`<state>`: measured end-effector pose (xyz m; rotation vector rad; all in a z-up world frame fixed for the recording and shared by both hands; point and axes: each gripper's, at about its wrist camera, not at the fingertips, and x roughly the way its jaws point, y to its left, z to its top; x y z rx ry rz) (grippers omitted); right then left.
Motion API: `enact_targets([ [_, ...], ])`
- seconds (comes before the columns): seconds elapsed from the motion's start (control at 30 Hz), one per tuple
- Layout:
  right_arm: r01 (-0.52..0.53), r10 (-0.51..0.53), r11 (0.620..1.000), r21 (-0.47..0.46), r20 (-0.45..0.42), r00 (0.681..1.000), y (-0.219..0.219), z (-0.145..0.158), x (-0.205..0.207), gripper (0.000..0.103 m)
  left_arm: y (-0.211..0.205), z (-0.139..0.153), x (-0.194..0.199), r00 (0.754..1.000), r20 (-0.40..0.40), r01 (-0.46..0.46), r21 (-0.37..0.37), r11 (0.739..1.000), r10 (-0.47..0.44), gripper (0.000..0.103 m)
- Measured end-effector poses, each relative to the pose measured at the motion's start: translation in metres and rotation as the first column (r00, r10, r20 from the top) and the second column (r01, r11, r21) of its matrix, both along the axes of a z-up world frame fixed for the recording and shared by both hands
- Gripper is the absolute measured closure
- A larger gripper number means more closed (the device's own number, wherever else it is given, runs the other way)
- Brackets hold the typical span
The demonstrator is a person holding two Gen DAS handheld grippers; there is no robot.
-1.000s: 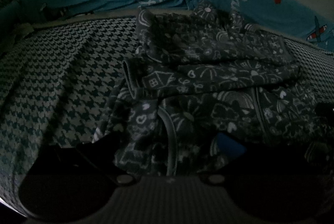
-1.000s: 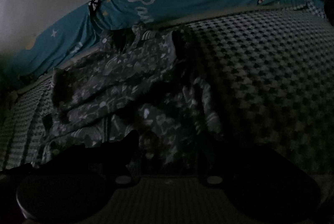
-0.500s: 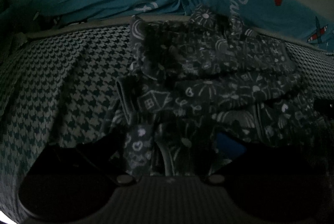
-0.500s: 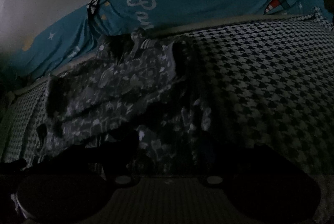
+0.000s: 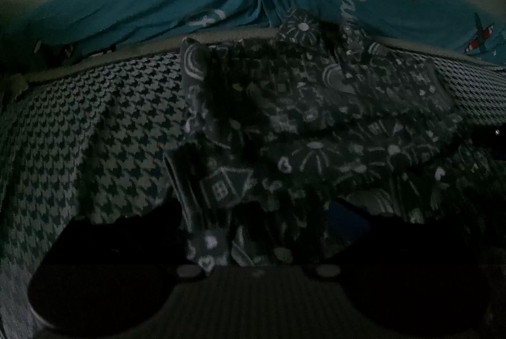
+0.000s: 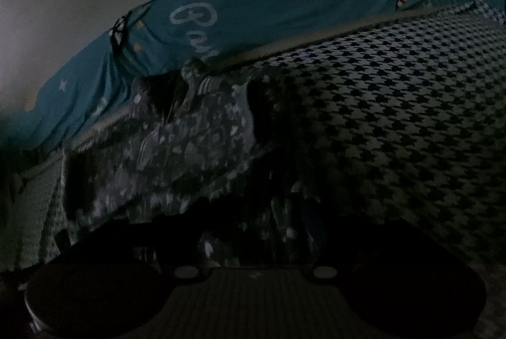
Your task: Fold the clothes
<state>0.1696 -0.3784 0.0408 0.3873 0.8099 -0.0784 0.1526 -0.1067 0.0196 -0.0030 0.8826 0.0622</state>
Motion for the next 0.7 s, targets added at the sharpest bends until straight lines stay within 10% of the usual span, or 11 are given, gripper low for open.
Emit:
enact_targets([
  [0.7, 0.030, -0.030, 0.999, 0.023, 0.001, 1.000, -0.018, -0.024, 0.067, 0.033, 0.017, -0.003, 0.039, 0.999, -0.039, -0.014, -0.045, 0.999, 0.013, 0.000],
])
